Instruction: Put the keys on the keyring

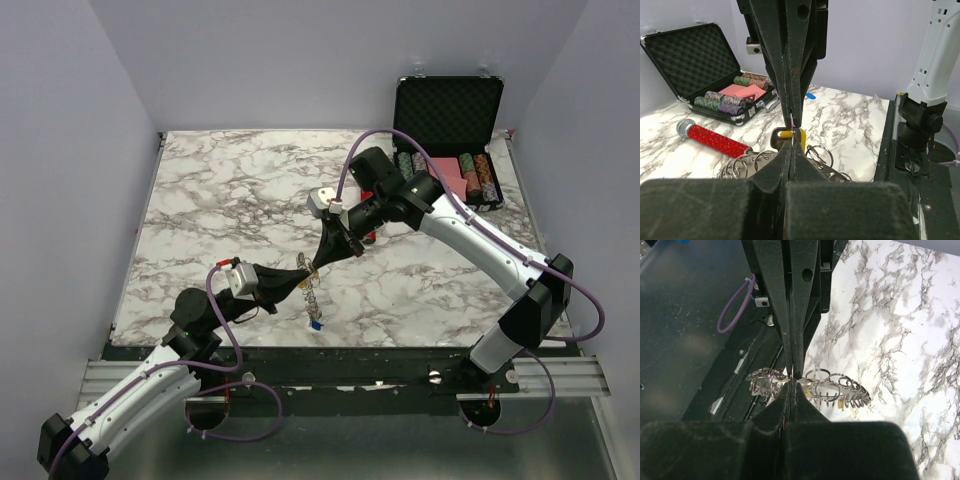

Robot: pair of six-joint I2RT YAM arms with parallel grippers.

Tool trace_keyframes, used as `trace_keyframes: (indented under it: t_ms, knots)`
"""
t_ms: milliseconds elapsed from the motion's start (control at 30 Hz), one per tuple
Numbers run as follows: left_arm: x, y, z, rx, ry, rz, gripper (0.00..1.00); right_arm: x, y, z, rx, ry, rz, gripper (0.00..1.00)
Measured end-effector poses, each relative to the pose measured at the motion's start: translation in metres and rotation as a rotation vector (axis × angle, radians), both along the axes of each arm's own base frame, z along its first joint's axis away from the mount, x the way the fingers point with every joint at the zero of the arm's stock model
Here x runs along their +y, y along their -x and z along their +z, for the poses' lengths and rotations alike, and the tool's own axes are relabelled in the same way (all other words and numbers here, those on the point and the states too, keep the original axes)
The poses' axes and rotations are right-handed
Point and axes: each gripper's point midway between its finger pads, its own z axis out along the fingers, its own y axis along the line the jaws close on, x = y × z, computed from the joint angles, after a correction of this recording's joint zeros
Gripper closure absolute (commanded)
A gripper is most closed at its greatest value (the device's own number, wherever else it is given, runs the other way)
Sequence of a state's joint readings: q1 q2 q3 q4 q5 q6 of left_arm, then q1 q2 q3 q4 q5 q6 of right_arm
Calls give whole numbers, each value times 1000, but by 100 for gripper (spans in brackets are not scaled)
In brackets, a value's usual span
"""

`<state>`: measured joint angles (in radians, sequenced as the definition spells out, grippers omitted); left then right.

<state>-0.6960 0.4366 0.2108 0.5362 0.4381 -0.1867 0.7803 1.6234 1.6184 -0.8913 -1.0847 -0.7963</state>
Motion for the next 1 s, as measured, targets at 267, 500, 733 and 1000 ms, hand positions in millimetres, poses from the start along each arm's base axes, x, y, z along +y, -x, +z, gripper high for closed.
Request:
trace_keyframes:
  t_ms: [267, 500, 733, 1000]
  knots:
    - [0, 0, 0, 1, 2, 0, 100, 2, 2, 1, 2, -2, 4, 100]
    - [2, 0, 3, -3, 11, 5, 100, 3, 3, 1, 1, -3, 6, 100]
    - [2, 0, 3, -3, 13, 11, 100, 3, 2, 0, 2, 4, -1, 100]
    - [3, -1, 4, -1, 16, 17, 100, 2, 0, -1, 8, 16, -16, 100]
